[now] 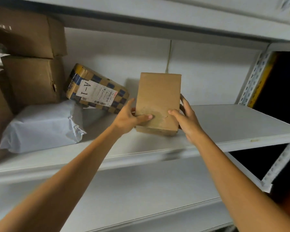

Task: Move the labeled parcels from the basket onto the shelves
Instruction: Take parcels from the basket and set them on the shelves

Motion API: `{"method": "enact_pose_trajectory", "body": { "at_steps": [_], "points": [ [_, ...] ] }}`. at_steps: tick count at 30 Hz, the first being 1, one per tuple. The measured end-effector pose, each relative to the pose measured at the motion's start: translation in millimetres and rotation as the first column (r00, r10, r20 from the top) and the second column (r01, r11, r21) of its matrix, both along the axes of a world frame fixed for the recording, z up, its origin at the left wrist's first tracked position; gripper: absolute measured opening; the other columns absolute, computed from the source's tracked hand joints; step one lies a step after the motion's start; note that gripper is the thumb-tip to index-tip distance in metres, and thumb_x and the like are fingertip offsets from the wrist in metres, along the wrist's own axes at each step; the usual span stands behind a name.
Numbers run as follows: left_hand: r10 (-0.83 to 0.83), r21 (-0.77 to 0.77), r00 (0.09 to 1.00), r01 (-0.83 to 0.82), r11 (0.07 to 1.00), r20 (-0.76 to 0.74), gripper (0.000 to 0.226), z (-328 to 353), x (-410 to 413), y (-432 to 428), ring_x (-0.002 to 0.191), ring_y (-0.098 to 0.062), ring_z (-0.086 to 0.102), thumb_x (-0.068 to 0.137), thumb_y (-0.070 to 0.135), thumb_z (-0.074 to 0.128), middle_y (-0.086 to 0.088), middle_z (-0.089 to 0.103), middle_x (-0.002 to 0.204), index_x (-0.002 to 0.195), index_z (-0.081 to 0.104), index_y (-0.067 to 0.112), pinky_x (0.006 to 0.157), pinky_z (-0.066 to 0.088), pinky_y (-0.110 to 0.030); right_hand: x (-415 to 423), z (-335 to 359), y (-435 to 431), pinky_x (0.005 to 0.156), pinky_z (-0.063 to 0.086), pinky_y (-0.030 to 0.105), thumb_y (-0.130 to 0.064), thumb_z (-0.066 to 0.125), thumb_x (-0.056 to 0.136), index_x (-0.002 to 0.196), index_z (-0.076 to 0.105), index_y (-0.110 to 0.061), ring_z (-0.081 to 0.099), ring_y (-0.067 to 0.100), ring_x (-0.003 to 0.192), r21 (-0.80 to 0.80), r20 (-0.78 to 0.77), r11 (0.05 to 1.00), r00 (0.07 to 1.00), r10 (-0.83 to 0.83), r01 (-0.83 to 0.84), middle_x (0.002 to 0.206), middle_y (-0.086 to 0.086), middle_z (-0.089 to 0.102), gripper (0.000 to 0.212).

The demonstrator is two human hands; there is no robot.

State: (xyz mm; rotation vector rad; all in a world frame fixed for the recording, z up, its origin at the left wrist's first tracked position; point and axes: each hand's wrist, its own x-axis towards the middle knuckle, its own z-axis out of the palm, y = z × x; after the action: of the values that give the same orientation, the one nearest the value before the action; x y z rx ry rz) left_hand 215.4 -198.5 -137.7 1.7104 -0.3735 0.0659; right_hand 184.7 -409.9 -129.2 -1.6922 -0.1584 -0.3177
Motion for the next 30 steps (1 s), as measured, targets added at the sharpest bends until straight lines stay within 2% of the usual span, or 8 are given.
{"method": "enact_pose_trajectory", "body": {
  "at_steps": [5, 11, 13, 16, 19, 23, 26, 30],
  "points": [
    [0.01, -0.022, 1.0, -0.009, 1.0, 0.022, 0.088, -3, -18, -36, 0.104, -0.014, 0.061, 0.067, 0.018, 0.086, 0.001, 0.055, 0.123, 0.14, 0.037, 0.021, 0.068, 0.055, -0.022, -25, -10, -30, 0.094, 0.053, 0.043, -0.019, 0.067, 0.087, 0.138, 0.038, -0.041, 0.058, 0.011, 0.114, 0.062, 0.007, 0.997, 0.999, -0.042, 0.042, 0.132, -0.008, 0.054, 0.062],
    [-0.021, -0.035, 0.996, 0.024, 0.999, 0.088, 0.074, 6, -53, -102, 0.097, -0.015, 0.063, 0.074, 0.017, 0.08, 0.002, 0.057, 0.123, 0.138, 0.042, 0.023, 0.064, 0.052, -0.021, -76, -9, -91, 0.069, 0.048, 0.011, -0.029, 0.07, 0.086, 0.14, 0.033, -0.035, 0.057, -0.006, 0.098, 0.051, 0.079, 0.989, 0.986, -0.146, 0.142, 0.128, -0.011, 0.053, 0.065],
    [-0.084, -0.006, 0.992, 0.085, 0.996, 0.098, 0.072, 17, -62, -130, 0.099, -0.017, 0.064, 0.073, 0.022, 0.079, 0.003, 0.058, 0.121, 0.136, 0.044, 0.025, 0.063, 0.053, -0.022, -99, -7, -121, 0.067, 0.049, 0.011, -0.032, 0.07, 0.086, 0.142, 0.032, -0.036, 0.058, -0.005, 0.097, 0.051, 0.1, 0.981, 0.977, -0.19, 0.185, 0.132, -0.011, 0.052, 0.068],
    [-0.177, 0.048, 0.979, 0.173, 0.984, 0.098, 0.072, 26, -81, -185, 0.1, -0.018, 0.064, 0.074, 0.028, 0.078, 0.002, 0.058, 0.12, 0.137, 0.042, 0.026, 0.065, 0.053, -0.029, -136, -8, -171, 0.079, 0.05, 0.021, -0.033, 0.069, 0.085, 0.143, 0.032, -0.036, 0.058, 0.001, 0.103, 0.078, 0.112, 0.962, 0.957, -0.269, 0.261, 0.132, -0.012, 0.052, 0.069],
    [-0.263, 0.085, 0.958, 0.254, 0.963, 0.115, 0.062, 17, -105, -249, 0.098, -0.014, 0.063, 0.08, 0.026, 0.074, 0.004, 0.058, 0.116, 0.134, 0.043, 0.027, 0.062, 0.053, -0.023, -180, -19, -224, 0.078, 0.05, 0.019, -0.032, 0.071, 0.084, 0.141, 0.036, -0.036, 0.06, -0.004, 0.1, 0.108, 0.094, 0.932, 0.93, -0.356, 0.346, 0.127, -0.014, 0.055, 0.067],
    [-0.448, 0.092, 0.894, 0.444, 0.891, 0.024, 0.062, -11, -143, -333, 0.097, -0.014, 0.063, 0.079, 0.025, 0.075, 0.001, 0.059, 0.116, 0.133, 0.044, 0.023, 0.059, 0.054, -0.02, -249, -51, -287, 0.077, 0.051, 0.015, -0.026, 0.07, 0.086, 0.141, 0.038, -0.028, 0.058, -0.007, 0.104, 0.123, 0.034, 0.862, 0.866, -0.498, 0.491, 0.123, -0.013, 0.058, 0.063],
    [-0.576, 0.161, 0.818, 0.567, 0.808, 0.005, 0.069, -39, -173, -398, 0.106, -0.017, 0.06, 0.07, 0.037, 0.076, 0.003, 0.058, 0.118, 0.13, 0.045, 0.023, 0.065, 0.055, -0.024, -305, -80, -325, 0.083, 0.05, 0.019, -0.024, 0.069, 0.087, 0.143, 0.035, -0.026, 0.055, -0.001, 0.106, 0.123, -0.035, 0.759, 0.767, -0.641, 0.64, 0.124, -0.009, 0.057, 0.065],
    [-0.731, 0.198, 0.678, 0.73, 0.655, -0.079, 0.063, -87, -218, -471, 0.109, -0.018, 0.06, 0.076, 0.036, 0.076, 0.001, 0.06, 0.119, 0.129, 0.045, 0.026, 0.075, 0.057, -0.031, -382, -120, -358, 0.075, 0.049, 0.012, -0.023, 0.066, 0.09, 0.142, 0.035, -0.023, 0.056, -0.001, 0.105, 0.079, -0.116, 0.607, 0.612, -0.782, 0.791, 0.12, -0.015, 0.055, 0.061]
  ]
}}
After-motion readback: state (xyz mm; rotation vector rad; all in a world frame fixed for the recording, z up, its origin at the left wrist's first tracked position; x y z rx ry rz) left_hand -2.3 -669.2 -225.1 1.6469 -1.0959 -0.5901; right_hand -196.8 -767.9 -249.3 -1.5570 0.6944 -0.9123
